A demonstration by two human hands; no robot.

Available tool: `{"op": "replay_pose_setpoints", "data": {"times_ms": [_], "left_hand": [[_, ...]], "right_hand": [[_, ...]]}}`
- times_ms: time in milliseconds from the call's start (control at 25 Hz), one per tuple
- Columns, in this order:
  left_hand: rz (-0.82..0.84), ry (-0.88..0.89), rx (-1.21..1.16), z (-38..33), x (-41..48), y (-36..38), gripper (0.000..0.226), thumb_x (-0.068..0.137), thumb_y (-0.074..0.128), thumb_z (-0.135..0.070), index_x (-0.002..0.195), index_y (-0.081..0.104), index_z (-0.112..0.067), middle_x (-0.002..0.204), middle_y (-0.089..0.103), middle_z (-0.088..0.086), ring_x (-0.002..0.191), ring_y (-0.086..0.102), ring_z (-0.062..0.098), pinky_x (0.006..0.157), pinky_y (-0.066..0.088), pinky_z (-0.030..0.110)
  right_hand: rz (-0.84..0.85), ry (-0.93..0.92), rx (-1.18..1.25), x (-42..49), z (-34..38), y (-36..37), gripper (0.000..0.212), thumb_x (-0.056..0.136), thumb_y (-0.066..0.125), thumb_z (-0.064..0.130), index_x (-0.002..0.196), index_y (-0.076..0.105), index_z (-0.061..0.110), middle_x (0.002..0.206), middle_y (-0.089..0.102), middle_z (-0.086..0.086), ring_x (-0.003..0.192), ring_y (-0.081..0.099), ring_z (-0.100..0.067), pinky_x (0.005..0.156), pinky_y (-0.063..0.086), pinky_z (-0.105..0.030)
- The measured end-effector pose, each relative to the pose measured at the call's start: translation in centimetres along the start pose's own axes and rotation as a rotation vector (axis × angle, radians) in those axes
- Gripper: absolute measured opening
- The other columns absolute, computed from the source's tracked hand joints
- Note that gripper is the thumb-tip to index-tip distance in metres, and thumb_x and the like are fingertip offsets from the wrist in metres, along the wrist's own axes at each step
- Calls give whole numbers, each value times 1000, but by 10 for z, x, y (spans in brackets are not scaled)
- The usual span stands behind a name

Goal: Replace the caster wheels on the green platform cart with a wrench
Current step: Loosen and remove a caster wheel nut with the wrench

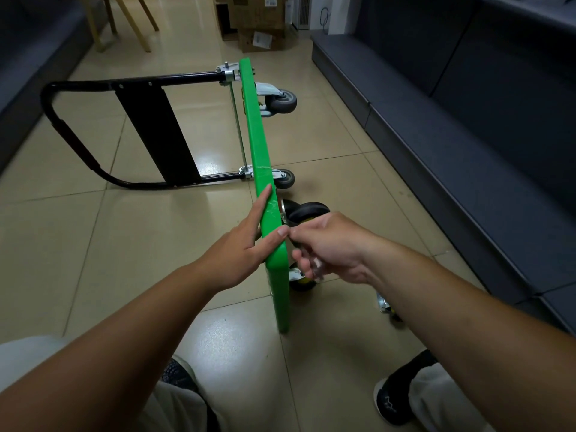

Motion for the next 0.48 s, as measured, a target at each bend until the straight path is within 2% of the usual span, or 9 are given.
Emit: {"op": "replay_pose_setpoints", "data": {"times_ms": [160,200,280,360,480], "left_hand": [[-2,-7,-16,1,-2,-1,77,89,43,-72,147,-7,-67,153,42,-13,120,63,13,100,53,44],[2,-13,-35,0,-2,0,77,88,44,-72,147,-7,-68,152,38,-17,122,61,14,101,53,45],[3,-26,-73,-1,-3,0,79,86,46,-75,145,-6,-71,156,31,-21,130,57,18,104,51,48],[1,-42,-80,-2,-4,0,84,80,49,-80,144,-5,-72,163,25,-17,137,51,23,105,50,52],[-4,-56,65,-3,-5,0,105,70,60,-84,145,-12,-69,166,19,-15,143,43,24,102,53,53]], "right_hand": [[-31,-145,-96,8,-20,3,26,106,49,19,124,64,9,68,61,-15,46,62,-25,44,52,-29],[-42,-212,-176,12,-28,0,27,106,49,21,128,63,15,69,64,-13,51,65,-28,48,55,-34],[-151,-380,-406,23,-42,-10,38,105,51,23,140,56,35,81,71,-3,69,71,-27,64,61,-44],[-315,-531,-598,33,-55,-19,50,104,53,24,147,43,46,102,73,2,87,69,-16,79,60,-41],[-381,-679,-659,45,-69,-17,54,104,50,27,153,34,42,119,70,-2,98,68,-16,83,59,-38]]}}
Point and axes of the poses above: each hand's wrist, its own x-axis towards the middle knuckle, its own y-axis out of the palm, z = x × y, the point moved 8 cm from there along x, towards the middle knuckle
